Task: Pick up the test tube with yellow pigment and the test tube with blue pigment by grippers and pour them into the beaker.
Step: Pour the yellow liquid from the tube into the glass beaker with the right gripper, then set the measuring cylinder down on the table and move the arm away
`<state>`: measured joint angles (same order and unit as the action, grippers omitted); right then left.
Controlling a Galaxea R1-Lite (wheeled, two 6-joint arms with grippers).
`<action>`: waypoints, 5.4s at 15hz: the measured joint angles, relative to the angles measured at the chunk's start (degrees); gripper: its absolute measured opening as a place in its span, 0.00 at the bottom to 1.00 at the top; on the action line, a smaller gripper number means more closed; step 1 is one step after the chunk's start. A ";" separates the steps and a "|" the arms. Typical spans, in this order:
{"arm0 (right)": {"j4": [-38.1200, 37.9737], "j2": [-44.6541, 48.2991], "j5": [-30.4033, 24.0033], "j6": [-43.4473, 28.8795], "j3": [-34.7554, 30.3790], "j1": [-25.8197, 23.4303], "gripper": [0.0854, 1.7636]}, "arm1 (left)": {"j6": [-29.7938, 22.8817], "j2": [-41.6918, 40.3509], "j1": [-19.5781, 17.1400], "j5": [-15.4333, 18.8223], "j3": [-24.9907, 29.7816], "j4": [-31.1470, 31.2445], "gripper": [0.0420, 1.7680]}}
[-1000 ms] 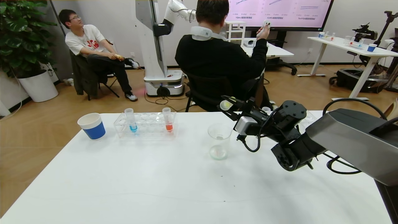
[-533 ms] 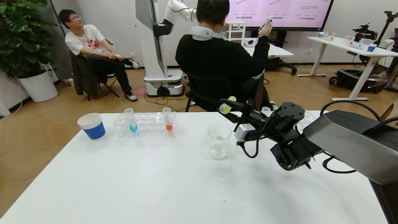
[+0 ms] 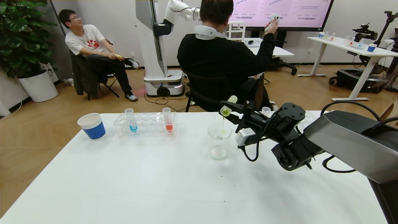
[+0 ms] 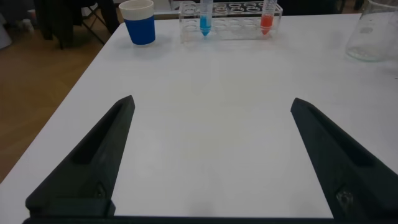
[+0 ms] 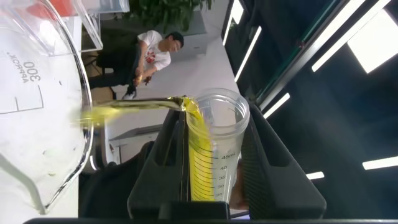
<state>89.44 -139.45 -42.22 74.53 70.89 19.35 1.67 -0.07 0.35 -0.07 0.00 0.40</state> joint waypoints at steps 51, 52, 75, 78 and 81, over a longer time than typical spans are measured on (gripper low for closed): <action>-37.88 36.50 37.71 -76.01 -16.62 -23.25 0.25 | 0.00 0.00 -0.02 0.00 0.00 -0.02 0.99; -37.96 36.12 36.85 -76.01 -15.85 -26.17 0.25 | -0.02 0.00 0.00 0.00 0.00 -0.02 0.99; -33.29 10.56 36.29 -75.85 -3.08 -40.12 0.25 | -0.02 0.00 0.00 0.00 0.00 -0.02 0.99; -28.96 10.34 36.27 -75.68 -3.52 -40.24 0.63 | 0.00 0.00 0.00 0.00 0.00 -0.02 0.99; -27.15 10.48 35.94 -75.30 -3.85 -39.79 0.98 | 0.00 0.00 0.00 -0.02 0.00 -0.02 0.99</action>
<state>62.29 -128.96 -6.28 -0.77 67.04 -20.44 1.67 -0.07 0.35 -0.10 0.00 0.38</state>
